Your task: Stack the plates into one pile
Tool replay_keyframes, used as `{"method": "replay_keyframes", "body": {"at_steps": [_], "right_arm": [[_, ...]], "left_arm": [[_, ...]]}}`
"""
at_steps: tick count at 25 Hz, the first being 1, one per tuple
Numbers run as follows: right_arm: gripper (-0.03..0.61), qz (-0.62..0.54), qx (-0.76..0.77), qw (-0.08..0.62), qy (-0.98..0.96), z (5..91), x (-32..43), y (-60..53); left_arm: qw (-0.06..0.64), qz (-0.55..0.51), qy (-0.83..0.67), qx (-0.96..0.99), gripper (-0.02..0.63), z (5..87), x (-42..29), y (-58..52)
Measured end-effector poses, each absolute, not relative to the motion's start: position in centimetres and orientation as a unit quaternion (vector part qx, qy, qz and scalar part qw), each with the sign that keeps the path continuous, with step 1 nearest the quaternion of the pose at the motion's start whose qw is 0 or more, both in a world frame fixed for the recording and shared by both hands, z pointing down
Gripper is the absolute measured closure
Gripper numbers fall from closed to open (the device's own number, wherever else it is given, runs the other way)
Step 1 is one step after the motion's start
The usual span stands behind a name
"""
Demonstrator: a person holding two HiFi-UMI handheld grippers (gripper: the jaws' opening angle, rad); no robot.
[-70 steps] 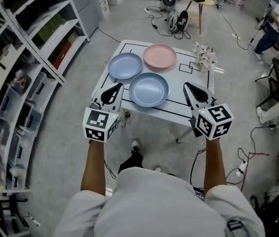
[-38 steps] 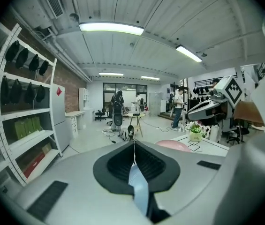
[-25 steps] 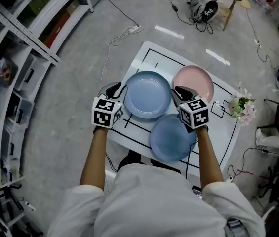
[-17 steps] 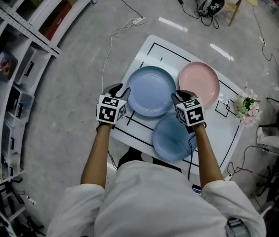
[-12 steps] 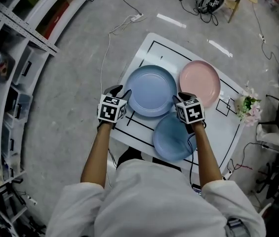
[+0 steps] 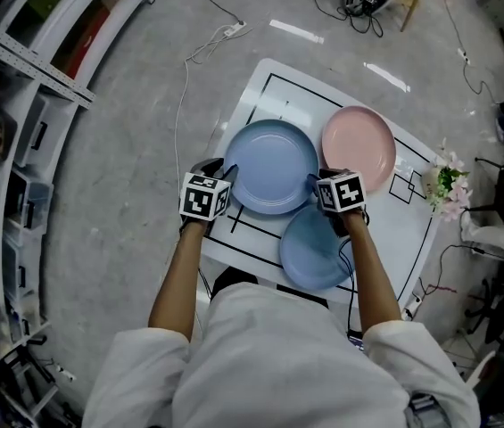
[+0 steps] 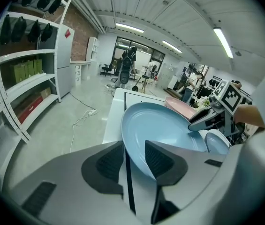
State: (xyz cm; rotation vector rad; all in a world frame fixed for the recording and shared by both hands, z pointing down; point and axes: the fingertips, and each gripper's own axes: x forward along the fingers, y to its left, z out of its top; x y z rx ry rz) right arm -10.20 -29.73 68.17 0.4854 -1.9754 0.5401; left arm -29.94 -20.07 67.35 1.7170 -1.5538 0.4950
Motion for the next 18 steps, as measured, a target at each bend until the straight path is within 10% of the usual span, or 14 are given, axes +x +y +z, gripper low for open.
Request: {"method": "replay_keyframes", "body": {"at_steps": [18], "right_arm": [[0.474, 0.139, 0.274, 0.421, -0.853, 59.1, -7.3, -27.5]], "left_arm": [[0.298, 0.098, -0.651, 0.691, 0.577, 58.9, -29.8, -21.3]]}}
